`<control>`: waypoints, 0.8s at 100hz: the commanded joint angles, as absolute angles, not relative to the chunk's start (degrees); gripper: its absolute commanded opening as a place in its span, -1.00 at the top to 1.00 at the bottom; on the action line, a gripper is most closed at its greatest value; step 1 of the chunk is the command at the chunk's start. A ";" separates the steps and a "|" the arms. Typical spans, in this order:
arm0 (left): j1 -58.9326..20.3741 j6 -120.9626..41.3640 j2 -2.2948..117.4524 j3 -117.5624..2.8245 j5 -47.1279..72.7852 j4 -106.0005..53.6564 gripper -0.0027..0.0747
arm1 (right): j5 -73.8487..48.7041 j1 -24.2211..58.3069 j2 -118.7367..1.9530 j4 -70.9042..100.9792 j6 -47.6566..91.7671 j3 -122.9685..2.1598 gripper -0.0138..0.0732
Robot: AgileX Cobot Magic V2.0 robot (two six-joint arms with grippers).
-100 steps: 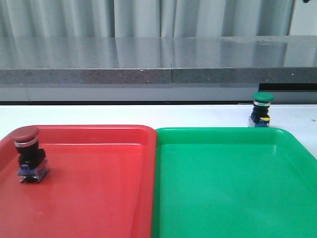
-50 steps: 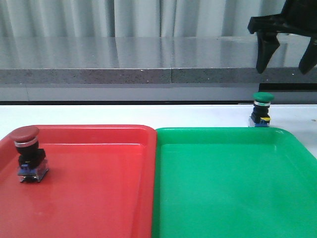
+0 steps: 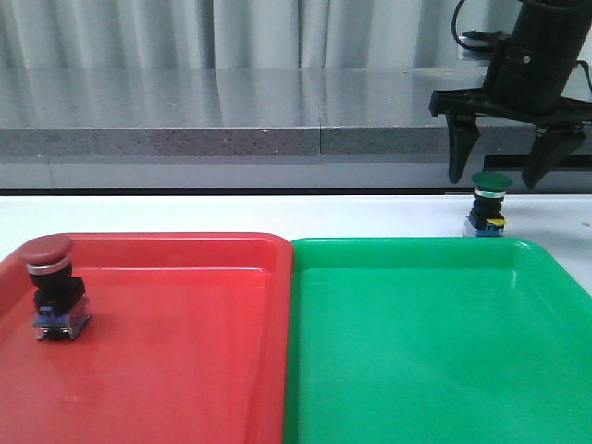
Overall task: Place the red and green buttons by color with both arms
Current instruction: 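Lower the right gripper over the green button and close on it, then lift the green button with the right gripper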
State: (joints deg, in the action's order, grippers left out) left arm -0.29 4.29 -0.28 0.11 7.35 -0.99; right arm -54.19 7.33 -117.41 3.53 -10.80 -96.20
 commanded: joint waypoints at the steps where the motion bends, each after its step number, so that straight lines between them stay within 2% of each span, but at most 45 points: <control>1: -0.22 4.77 -2.10 0.80 2.79 -1.45 0.98 | -53.49 7.33 -114.97 4.48 -10.78 -98.05 -0.69; 21: -0.22 4.77 -2.10 0.80 2.79 -1.45 0.98 | -53.54 7.33 -115.17 4.71 -10.78 -98.05 -0.65; 26: -0.22 4.77 -2.10 0.80 2.79 -1.45 0.98 | -53.59 7.33 -115.17 4.71 -10.78 -98.05 -0.54; 43: -0.22 4.77 -2.10 0.80 2.79 -1.45 0.98 | -53.69 7.33 -115.17 4.71 -10.78 -98.05 0.05; 50: -0.22 4.77 -2.10 0.80 2.79 -1.45 0.98 | -53.38 7.33 -115.17 4.71 -10.78 -98.05 0.19; 65: -0.22 4.77 -2.10 0.80 2.79 -1.45 0.98 | -53.63 7.33 -115.12 4.71 -10.78 -99.46 0.26; 80: -0.22 4.77 -2.10 0.80 2.79 -1.45 0.98 | -61.49 7.33 -114.81 4.71 -10.78 -105.48 0.26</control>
State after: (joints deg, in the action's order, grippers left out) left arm -0.29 4.29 -0.28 0.11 7.35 -0.99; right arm -57.88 7.33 -118.37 4.46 -10.80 -100.36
